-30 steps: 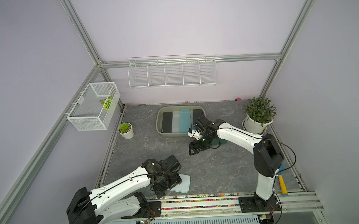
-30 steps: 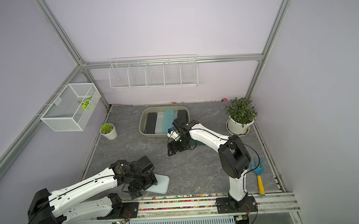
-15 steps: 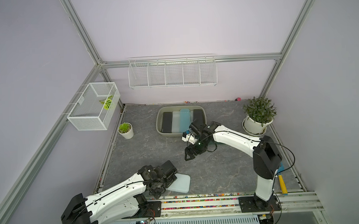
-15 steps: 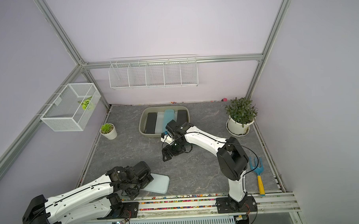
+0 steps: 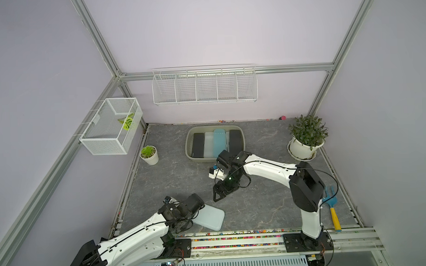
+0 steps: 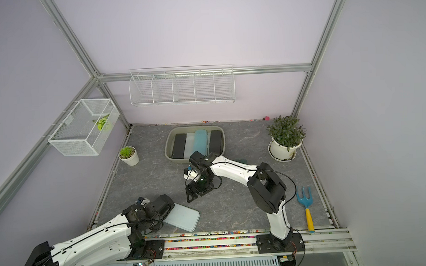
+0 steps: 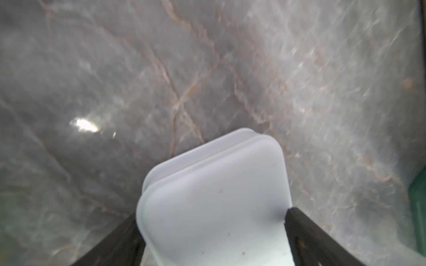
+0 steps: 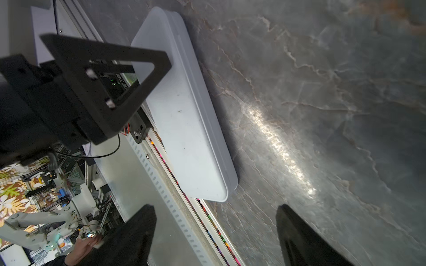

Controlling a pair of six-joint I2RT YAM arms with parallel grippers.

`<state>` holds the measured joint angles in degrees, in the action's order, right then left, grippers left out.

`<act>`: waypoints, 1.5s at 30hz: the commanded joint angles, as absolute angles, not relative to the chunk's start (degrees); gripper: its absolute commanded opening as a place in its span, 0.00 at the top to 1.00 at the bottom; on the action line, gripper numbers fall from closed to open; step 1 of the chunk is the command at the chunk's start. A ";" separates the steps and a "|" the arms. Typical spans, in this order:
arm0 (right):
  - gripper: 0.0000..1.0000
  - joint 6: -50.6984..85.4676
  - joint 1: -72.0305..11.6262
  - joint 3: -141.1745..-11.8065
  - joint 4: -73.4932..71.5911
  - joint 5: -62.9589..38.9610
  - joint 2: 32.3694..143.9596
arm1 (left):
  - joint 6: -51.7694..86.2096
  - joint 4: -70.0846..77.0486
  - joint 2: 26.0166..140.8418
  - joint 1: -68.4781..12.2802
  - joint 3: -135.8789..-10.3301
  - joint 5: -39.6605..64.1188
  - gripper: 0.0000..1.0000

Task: Put the pencil case into the storage box
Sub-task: Pick up the pencil case from the center of the board.

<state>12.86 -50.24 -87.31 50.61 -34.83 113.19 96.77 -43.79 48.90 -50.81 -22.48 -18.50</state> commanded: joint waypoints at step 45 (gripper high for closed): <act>0.51 35.74 -49.31 -72.10 17.06 -55.31 122.98 | 79.18 -14.78 39.61 -37.09 -2.15 20.12 0.09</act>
<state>32.82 -47.59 -73.97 26.24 -52.90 120.27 77.56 -10.79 37.85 -36.62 -7.46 15.51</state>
